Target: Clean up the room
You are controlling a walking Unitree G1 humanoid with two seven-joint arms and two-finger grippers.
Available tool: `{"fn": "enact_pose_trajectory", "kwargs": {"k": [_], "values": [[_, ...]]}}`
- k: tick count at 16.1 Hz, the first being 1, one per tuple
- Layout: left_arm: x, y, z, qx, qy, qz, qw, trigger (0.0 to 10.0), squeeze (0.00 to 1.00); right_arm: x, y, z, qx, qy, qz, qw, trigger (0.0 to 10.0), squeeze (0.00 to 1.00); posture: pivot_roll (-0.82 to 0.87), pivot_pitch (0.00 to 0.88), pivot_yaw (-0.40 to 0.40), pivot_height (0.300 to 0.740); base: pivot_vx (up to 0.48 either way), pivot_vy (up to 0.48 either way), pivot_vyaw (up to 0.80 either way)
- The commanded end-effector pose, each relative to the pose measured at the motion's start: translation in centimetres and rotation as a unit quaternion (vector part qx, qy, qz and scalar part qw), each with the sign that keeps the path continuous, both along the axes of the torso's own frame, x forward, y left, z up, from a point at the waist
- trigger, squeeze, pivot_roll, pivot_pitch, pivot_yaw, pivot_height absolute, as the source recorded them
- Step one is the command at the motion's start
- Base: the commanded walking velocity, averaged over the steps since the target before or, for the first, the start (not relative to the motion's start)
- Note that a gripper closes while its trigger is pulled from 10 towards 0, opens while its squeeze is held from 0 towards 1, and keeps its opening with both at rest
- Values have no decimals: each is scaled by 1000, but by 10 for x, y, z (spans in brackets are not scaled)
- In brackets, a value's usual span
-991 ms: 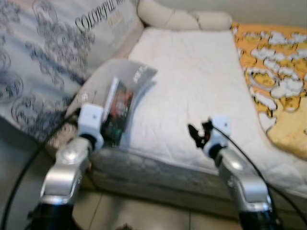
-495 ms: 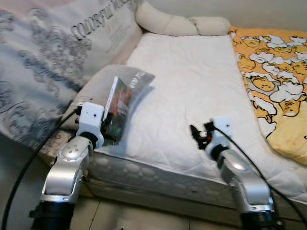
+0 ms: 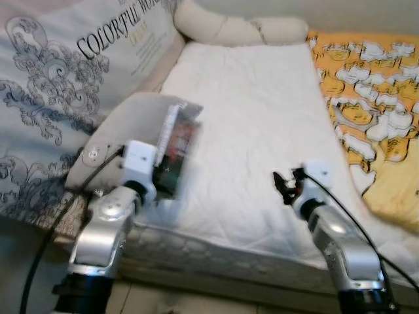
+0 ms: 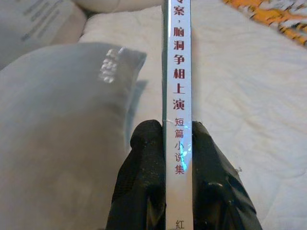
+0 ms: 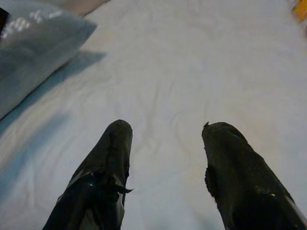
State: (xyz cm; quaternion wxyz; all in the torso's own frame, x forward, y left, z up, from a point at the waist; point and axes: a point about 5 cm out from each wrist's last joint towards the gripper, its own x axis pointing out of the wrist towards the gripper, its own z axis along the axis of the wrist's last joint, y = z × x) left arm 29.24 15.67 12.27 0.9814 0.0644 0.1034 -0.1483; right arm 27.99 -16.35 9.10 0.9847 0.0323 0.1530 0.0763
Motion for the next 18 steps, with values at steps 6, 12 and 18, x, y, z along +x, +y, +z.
{"fn": "enact_pose_trajectory", "kwargs": {"k": [6,12,18], "values": [[3,9,12,7,-27,12,1000,10000,0,2,9,3,5,-9,15,1000,10000,0,40,0,40,740,321,0,-106],[5,8,13,7,-27,8,1000,10000,0,2,9,4,4,-11,14,1000,10000,0,40,0,41,740,336,0,0],[6,8,11,18,-19,-13,1000,10000,0,3,6,7,9,-8,39,999,10000,0,39,0,40,740,339,0,0]]}}
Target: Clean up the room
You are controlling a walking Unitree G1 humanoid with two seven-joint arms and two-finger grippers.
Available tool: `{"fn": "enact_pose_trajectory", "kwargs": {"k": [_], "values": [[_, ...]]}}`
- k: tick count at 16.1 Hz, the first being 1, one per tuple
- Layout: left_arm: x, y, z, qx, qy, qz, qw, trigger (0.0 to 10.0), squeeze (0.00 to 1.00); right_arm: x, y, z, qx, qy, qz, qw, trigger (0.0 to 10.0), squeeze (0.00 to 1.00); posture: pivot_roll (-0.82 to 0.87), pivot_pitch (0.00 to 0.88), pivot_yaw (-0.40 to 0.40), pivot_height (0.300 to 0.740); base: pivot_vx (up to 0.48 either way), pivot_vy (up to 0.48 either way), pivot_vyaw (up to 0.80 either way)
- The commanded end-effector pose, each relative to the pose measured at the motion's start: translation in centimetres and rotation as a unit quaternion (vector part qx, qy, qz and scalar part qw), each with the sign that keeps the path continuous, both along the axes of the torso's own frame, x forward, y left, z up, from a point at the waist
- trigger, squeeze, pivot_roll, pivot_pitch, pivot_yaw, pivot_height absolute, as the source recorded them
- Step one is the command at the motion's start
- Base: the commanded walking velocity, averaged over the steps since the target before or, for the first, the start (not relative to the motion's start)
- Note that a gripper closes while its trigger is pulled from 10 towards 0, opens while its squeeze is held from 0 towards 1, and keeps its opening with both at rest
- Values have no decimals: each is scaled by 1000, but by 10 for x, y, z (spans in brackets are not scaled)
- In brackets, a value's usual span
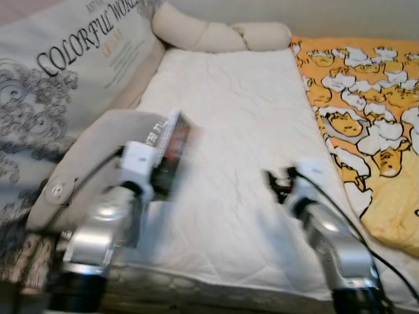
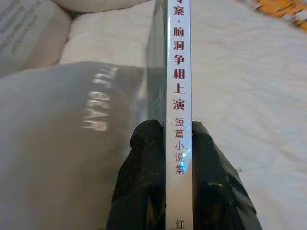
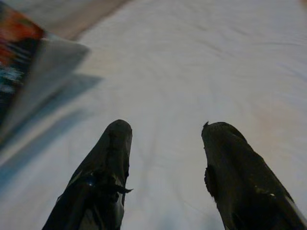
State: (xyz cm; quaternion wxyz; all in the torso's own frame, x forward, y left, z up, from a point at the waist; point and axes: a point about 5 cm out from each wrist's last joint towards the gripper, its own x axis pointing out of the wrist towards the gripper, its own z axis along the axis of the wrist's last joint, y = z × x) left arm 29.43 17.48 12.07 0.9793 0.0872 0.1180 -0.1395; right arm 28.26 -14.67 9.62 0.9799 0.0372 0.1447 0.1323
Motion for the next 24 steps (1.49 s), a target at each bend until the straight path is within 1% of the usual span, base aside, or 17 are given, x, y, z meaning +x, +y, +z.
{"fn": "enact_pose_trajectory", "kwargs": {"k": [1,2,3,5,6,7,8,9,10,11,13,15,17,18,20,22,24], "values": [[7,-10,12,-5,-24,-29,999,10000,0,-1,-13,4,-7,2,7,1000,10000,0,35,0,42,740,0,0,0],[8,-9,12,-7,-23,-34,999,10000,0,-2,-14,4,-9,4,17,1000,10000,0,34,0,42,740,0,0,0],[11,-10,12,-14,-12,-49,999,10000,0,-6,-17,6,-18,7,50,999,10000,0,28,0,43,740,0,0,0],[15,-10,12,-25,-6,-60,998,10000,0,-8,-20,8,-24,9,70,997,10000,0,19,0,46,740,0,0,0],[20,-13,11,-58,19,-74,995,10000,0,-10,-26,11,-30,17,93,995,10000,0,8,0,49,740,0,0,0],[25,-19,10,-102,56,-100,988,10000,0,-11,-32,15,-33,25,118,992,10000,0,2,0,49,740,0,0,0],[27,-22,9,-114,66,-110,985,10000,0,-12,-33,16,-32,29,125,991,10000,0,-2,0,47,740,0,0,0],[33,-31,7,-169,103,-139,970,10000,0,-15,-37,20,-31,42,161,986,10000,0,-15,0,47,740,0,0,0],[35,-33,6,-186,114,-143,966,10000,0,-16,-38,21,-30,45,173,983,10000,0,-15,0,47,740,0,0,0],[41,-37,4,-213,128,-147,957,10000,0,-19,-38,24,-34,49,198,978,10000,0,-22,0,48,740,0,0,0],[50,-45,-9,-255,161,-145,942,10000,0,-22,-34,29,-38,52,245,967,10000,0,-43,0,49,740,0,0,0],[56,-52,-21,-241,182,-137,943,10000,0,-25,-29,32,-42,57,271,960,10000,0,-61,0,47,740,0,0,0],[58,-55,-32,-215,193,-121,950,10000,0,-29,-26,34,-44,64,287,955,10000,0,-83,0,43,740,0,0,0],[58,-56,-40,-187,202,-107,955,10000,0,-32,-26,36,-45,69,291,953,10000,0,-106,0,36,740,0,0,0],[55,-55,-56,-153,210,-74,963,10000,0,-40,-29,37,-53,86,295,950,10000,0,-149,0,20,740,0,0,0],[48,-48,-73,-61,206,-52,975,10000,0,-54,-31,38,-63,111,307,943,10000,0,-194,0,9,740,0,0,0],[48,-38,-76,-28,200,-25,979,10000,0,-63,-30,39,-67,124,315,938,10000,0,-212,0,10,740,0,0,0]]}}
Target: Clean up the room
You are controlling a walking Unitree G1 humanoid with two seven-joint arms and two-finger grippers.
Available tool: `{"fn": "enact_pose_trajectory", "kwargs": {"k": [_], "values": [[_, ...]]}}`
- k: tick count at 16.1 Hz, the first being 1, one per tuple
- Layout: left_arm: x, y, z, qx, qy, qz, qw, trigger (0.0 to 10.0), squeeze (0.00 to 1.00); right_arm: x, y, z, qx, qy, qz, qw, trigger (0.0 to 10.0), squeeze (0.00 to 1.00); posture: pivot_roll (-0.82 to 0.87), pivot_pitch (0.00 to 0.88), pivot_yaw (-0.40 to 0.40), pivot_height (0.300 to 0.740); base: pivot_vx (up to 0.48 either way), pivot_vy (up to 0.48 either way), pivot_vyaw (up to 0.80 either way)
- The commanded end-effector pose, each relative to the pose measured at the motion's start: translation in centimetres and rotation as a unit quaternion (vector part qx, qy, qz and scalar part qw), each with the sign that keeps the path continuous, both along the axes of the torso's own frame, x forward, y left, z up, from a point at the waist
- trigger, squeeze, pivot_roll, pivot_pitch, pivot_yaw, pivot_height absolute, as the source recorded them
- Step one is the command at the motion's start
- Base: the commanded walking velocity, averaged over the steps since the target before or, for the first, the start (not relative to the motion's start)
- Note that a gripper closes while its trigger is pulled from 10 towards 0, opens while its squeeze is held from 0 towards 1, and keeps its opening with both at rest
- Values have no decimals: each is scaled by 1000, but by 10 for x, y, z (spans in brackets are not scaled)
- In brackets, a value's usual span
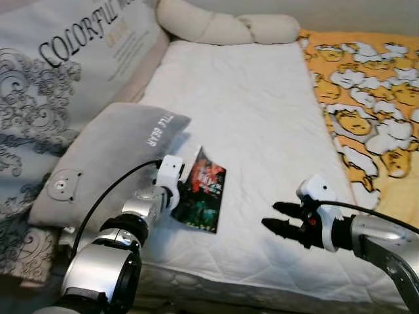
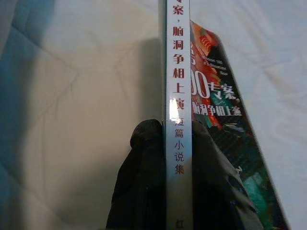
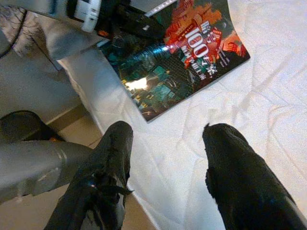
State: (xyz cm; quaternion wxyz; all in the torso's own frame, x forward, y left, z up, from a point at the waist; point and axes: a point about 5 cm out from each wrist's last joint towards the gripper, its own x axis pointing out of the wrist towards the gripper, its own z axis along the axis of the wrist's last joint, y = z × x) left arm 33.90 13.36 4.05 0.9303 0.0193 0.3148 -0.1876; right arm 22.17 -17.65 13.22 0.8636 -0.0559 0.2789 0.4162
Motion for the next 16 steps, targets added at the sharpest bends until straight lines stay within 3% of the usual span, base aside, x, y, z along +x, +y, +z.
{"fn": "enact_pose_trajectory", "kwargs": {"k": [1,2,3,4,8,9,10,15,16], "values": [[4,5,4,23,-14,2,1000,10000,0,-4,0,3,-5,0,7,1000,10000,0,-217,0,11,740,0,0,0],[4,9,4,45,-21,-2,999,10000,290,-5,0,3,-11,2,9,1000,10000,0,-225,0,16,740,0,0,0],[5,12,5,66,-33,-6,997,10000,490,-6,0,3,-15,2,9,1000,10000,0,-226,0,16,740,0,0,0],[8,15,8,79,-44,0,996,10000,1000,-6,1,3,-19,0,5,1000,10000,0,-234,0,22,740,0,0,0],[10,17,11,95,-51,10,994,10000,1000,-3,2,4,-24,-9,-5,1000,10000,0,-232,0,31,740,0,0,0],[9,21,9,104,-48,16,993,10000,714,0,0,3,-29,-18,-14,999,10000,0,-224,0,37,740,0,0,0],[8,27,7,115,-47,22,992,10000,0,5,-1,3,-31,-31,-32,999,10000,0,-204,0,49,740,0,0,0],[11,32,15,163,-101,-20,981,10000,0,23,-3,1,-31,-62,-87,994,10000,0,-139,0,53,740,0,0,0],[13,32,18,155,-112,-20,981,10000,0,25,-4,-1,-30,-64,-105,992,10000,0,-132,0,53,740,0,0,0]]}}
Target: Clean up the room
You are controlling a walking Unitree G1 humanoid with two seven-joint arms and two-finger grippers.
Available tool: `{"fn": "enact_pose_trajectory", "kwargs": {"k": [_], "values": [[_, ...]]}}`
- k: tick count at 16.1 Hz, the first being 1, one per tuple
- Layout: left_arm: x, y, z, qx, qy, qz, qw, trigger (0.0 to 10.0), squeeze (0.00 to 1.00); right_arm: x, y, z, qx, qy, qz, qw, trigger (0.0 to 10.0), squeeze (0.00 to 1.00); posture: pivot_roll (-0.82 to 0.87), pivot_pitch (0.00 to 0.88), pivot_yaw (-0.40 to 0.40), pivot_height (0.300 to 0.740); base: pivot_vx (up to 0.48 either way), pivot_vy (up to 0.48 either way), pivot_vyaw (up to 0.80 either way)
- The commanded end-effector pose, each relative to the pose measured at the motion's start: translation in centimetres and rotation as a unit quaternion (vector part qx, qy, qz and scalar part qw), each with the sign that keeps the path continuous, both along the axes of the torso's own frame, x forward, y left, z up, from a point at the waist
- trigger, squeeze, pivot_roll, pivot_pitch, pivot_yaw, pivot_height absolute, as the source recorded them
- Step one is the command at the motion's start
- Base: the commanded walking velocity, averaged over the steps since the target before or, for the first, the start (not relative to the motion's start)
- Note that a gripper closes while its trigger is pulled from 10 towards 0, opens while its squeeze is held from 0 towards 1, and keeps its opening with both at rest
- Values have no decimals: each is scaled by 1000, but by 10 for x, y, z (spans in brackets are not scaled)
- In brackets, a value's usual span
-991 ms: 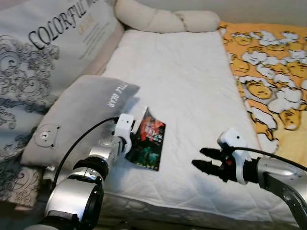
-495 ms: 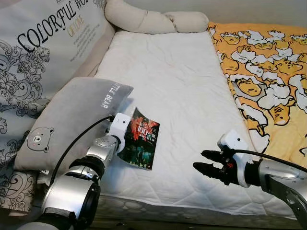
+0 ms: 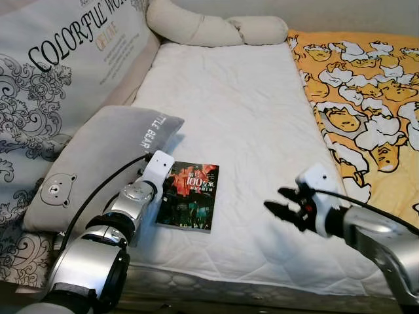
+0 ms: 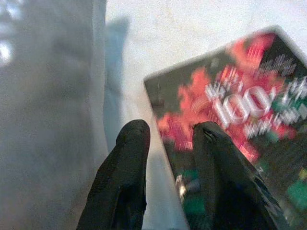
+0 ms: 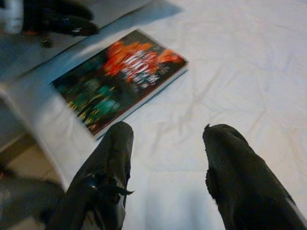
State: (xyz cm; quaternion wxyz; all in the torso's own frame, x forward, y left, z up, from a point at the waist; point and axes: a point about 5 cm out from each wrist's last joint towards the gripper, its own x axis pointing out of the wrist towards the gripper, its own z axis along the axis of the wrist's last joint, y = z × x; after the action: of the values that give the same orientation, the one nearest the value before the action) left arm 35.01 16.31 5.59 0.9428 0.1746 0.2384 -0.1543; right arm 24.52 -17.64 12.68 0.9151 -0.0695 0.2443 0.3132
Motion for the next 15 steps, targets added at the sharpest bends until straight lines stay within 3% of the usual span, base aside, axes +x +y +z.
{"fn": "enact_pose_trajectory", "kwargs": {"k": [1,2,3,5,8,12,15], "values": [[4,0,8,-13,-20,-4,1000,10000,0,5,-6,2,-9,-12,-27,1000,10000,0,-118,0,54,740,0,0,0],[7,-4,13,-57,-27,-2,998,10000,0,7,-7,-1,-9,-16,-58,998,10000,0,-110,0,58,740,0,0,0],[10,-11,25,-141,-51,0,989,10000,0,13,-11,-7,-14,-30,-118,992,10000,0,-97,0,66,740,0,0,0],[7,-21,41,-184,-87,-22,979,10000,0,18,-18,-11,-13,-48,-178,983,10000,0,-77,0,67,740,0,0,0],[-14,-24,58,-184,-144,-25,972,10000,0,27,-22,-18,-12,-68,-243,968,10000,0,-31,0,41,740,0,-160,0],[-37,-12,53,-202,-140,33,969,10000,0,33,-12,-19,-4,-85,-244,966,10000,0,-10,0,19,740,0,-480,0],[-52,-8,50,-178,-132,49,974,10000,0,31,-14,-26,-9,-82,-248,965,10000,0,-5,0,5,740,0,-480,0]]}}
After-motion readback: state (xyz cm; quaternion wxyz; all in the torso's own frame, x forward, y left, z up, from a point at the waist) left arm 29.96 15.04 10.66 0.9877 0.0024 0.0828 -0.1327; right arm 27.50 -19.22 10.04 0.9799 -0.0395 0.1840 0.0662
